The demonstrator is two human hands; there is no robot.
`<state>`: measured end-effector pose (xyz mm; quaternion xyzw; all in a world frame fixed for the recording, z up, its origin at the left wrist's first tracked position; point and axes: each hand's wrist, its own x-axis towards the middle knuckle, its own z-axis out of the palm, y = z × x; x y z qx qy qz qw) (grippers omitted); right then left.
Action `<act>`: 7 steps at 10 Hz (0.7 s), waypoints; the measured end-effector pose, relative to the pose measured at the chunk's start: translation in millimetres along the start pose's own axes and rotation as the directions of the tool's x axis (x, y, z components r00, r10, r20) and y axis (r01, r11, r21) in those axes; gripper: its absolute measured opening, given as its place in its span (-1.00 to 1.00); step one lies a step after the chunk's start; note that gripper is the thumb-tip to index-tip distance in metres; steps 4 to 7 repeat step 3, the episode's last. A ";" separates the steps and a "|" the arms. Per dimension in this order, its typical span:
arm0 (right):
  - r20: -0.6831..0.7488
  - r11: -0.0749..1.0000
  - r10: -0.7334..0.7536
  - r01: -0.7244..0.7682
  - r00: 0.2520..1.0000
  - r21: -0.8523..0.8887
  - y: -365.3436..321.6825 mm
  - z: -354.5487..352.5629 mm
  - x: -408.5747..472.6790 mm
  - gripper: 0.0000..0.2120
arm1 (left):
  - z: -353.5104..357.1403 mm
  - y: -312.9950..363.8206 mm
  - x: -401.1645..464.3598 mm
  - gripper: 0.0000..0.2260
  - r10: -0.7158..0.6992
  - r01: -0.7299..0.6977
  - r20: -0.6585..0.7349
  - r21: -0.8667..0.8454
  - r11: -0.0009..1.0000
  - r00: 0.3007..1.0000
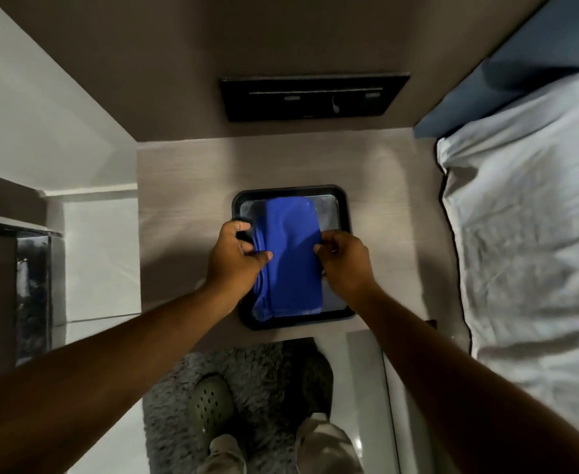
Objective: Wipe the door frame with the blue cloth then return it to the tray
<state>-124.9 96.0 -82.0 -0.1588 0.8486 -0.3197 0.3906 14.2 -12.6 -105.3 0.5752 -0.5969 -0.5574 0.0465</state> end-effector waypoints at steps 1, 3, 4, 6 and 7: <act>-0.026 0.998 -0.022 0.020 0.999 -0.064 4.4 6.9 9.2 -0.84 | 5.1 -3.9 5.4 -0.52 -0.014 0.014 0.008 0.016 1.000 1.000; -0.003 0.934 -0.084 0.078 0.996 -0.348 5.2 10.3 11.3 -0.79 | -3.3 -0.5 -2.8 -0.36 0.042 -0.043 0.008 0.228 0.973 0.999; -0.003 0.934 -0.084 0.078 0.996 -0.348 5.2 10.3 11.3 -0.79 | -3.3 -0.5 -2.8 -0.36 0.042 -0.043 0.008 0.228 0.973 0.999; -0.003 0.934 -0.084 0.078 0.996 -0.348 5.2 10.3 11.3 -0.79 | -3.3 -0.5 -2.8 -0.36 0.042 -0.043 0.008 0.228 0.973 0.999; -0.003 0.934 -0.084 0.078 0.996 -0.348 5.2 10.3 11.3 -0.79 | -3.3 -0.5 -2.8 -0.36 0.042 -0.043 0.008 0.228 0.973 0.999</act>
